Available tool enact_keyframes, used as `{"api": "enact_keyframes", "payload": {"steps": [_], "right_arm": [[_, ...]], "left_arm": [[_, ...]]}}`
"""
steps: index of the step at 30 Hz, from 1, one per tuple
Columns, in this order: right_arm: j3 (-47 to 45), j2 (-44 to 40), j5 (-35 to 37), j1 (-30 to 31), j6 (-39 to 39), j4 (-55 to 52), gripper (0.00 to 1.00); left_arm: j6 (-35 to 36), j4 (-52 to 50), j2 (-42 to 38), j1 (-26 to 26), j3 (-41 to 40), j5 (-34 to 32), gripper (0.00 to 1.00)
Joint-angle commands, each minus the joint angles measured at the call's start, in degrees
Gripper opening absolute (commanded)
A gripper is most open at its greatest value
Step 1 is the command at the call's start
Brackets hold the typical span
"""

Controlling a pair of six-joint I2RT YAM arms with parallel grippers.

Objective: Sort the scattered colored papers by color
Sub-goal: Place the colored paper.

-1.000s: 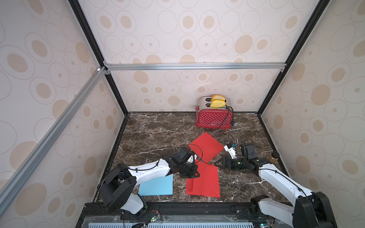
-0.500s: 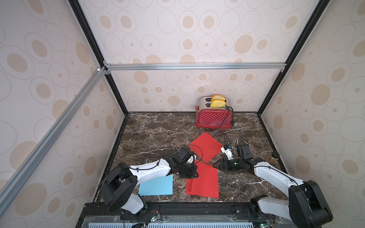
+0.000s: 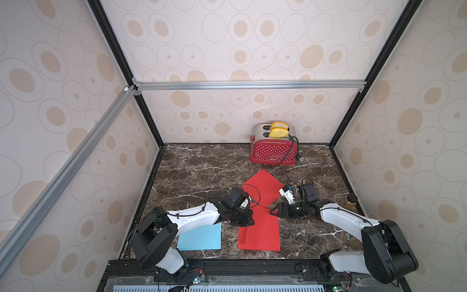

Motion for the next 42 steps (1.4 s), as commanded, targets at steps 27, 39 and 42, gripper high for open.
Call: {"api": "enact_keyframes", "payload": {"steps": [27, 39, 42], "right_arm": [[3.12, 11.03, 3.11, 2.49, -3.52, 2.68, 0.59], [4.08, 12.30, 3.66, 2.51, -4.47, 1.18, 0.59], [4.36, 12.63, 3.67, 2.49, -4.64, 0.90, 0.59]], "left_arm": [[2.04, -3.32, 0.06, 0.74, 1.79, -0.22, 0.00], [7.04, -19.58, -3.14, 0.79, 7.05, -6.30, 0.28], [8.77, -29.50, -5.32, 0.79, 9.99, -13.30, 0.29]]}}
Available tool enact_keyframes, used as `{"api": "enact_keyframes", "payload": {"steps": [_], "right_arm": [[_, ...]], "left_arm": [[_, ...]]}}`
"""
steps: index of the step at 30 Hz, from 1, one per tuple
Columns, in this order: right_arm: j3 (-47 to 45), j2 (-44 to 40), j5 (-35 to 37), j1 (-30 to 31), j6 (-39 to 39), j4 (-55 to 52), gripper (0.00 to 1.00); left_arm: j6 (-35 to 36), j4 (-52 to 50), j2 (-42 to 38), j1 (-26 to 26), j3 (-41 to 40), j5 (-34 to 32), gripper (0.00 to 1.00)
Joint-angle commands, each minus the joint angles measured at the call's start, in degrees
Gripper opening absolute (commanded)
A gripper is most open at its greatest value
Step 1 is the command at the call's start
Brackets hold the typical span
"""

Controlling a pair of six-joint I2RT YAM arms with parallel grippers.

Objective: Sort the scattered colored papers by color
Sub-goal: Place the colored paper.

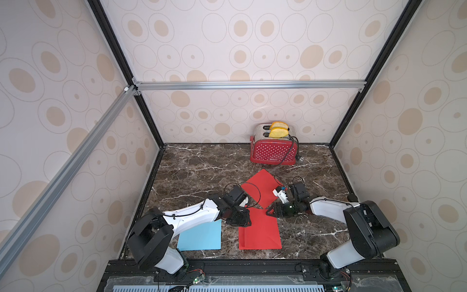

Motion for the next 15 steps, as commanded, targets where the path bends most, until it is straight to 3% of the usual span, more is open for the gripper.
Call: {"api": "enact_keyframes", "payload": {"steps": [1, 6, 11, 15], "right_arm": [[0.60, 1.40, 1.69, 0.32, -0.95, -2.31, 0.60], [1.71, 1.95, 1.60, 0.29, -0.78, -3.51, 0.60], [5.05, -0.74, 0.98, 0.28, -0.56, -8.46, 0.63], [10.77, -4.79, 2.45, 0.27, -0.79, -14.18, 0.67]], "left_arm": [[3.96, -15.04, -3.42, 0.20, 5.03, -9.99, 0.30], [4.19, -24.05, -2.78, 0.42, 10.07, -22.40, 0.32], [2.95, -19.20, -2.66, 2.08, 11.20, -24.08, 0.31], [2.43, -9.24, -1.73, 5.59, 9.71, -19.69, 0.35]]}}
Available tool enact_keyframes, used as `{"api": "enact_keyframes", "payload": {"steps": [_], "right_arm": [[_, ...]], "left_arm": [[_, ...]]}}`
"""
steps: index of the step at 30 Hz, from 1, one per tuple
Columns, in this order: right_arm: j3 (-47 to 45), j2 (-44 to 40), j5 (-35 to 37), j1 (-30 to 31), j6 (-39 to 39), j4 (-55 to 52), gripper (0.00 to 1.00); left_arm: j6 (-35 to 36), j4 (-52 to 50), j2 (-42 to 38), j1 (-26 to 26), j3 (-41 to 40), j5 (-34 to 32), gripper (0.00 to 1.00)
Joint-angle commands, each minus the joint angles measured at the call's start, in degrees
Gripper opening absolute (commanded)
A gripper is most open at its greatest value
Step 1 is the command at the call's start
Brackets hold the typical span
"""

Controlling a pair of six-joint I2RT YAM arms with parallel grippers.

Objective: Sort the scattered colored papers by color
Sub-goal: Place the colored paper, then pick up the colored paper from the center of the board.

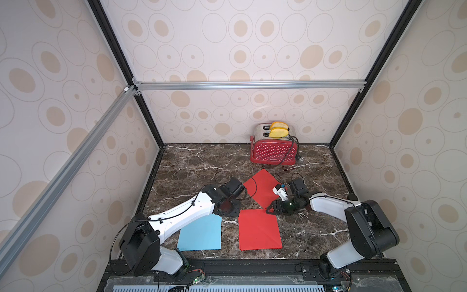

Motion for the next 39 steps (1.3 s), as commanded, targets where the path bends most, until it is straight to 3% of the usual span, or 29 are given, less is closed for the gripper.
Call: {"api": "enact_keyframes", "payload": {"steps": [1, 4, 8, 14, 25, 31, 39], "right_arm": [[6.48, -3.96, 2.54, 0.28, -1.36, -6.06, 0.69], [13.46, -1.17, 6.95, -0.63, -4.76, -9.23, 0.71], [23.71, 8.15, 7.18, -3.48, -8.45, -11.53, 0.69], [33.92, 20.20, 7.45, -7.42, -12.64, -14.24, 0.65], [33.06, 25.54, 9.24, -9.61, -13.25, -12.51, 0.63], [34.23, 27.29, 11.48, -10.13, -13.54, -15.21, 0.56], [35.03, 29.18, 13.91, -10.15, -13.65, -17.44, 0.56]], "left_arm": [[0.05, 8.58, 1.61, 3.38, 0.36, 1.80, 0.35], [2.74, 12.83, 6.41, 5.28, 3.03, 4.88, 0.36], [7.00, 10.16, 16.14, 5.98, 12.65, 5.63, 0.38], [8.49, 5.03, 28.44, 6.32, 24.87, 2.71, 0.46], [8.79, 2.34, 39.72, 8.11, 36.12, 0.44, 0.50], [9.94, 0.39, 41.68, 10.20, 38.97, -1.07, 0.50], [9.83, 4.09, 43.73, 13.37, 38.74, 3.70, 0.51]]}}
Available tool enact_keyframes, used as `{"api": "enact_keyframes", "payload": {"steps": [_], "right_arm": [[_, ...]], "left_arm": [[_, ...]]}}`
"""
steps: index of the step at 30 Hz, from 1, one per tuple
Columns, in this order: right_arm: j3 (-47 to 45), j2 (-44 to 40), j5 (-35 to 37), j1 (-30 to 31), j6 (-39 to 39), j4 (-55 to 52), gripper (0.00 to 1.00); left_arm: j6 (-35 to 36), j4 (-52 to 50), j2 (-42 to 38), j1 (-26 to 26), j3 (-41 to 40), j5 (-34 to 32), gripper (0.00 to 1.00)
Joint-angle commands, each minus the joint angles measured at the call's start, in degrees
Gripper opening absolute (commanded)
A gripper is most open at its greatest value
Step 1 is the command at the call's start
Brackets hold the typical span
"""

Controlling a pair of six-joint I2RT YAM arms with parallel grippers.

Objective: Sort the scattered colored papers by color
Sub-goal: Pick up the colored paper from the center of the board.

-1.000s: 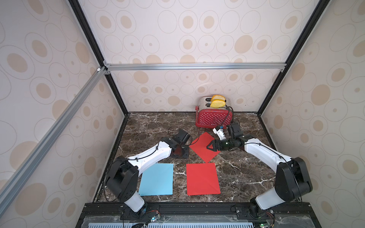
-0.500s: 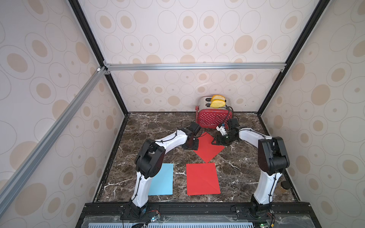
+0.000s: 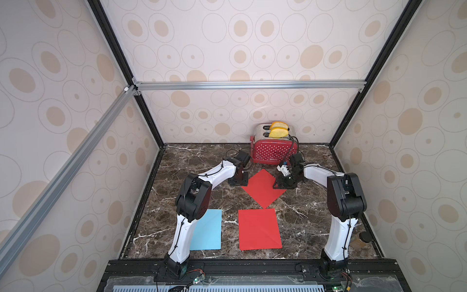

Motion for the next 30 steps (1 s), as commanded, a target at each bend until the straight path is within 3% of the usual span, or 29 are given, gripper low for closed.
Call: {"api": "enact_keyframes", "payload": {"steps": [1, 16, 30], "right_arm": [[1.02, 1.86, 1.77, -0.22, -0.81, -2.42, 0.56], [0.48, 2.36, -0.16, -0.59, 0.18, -2.02, 0.56], [0.33, 1.47, -0.95, -0.69, 0.58, -2.12, 0.56]], "left_arm": [[0.77, 0.92, 1.99, 0.58, 2.30, 2.25, 0.51], [-4.60, 10.03, 1.99, 0.37, -7.21, 8.14, 0.50], [-8.23, 13.01, 5.58, -4.02, -7.51, 10.83, 0.52]]}}
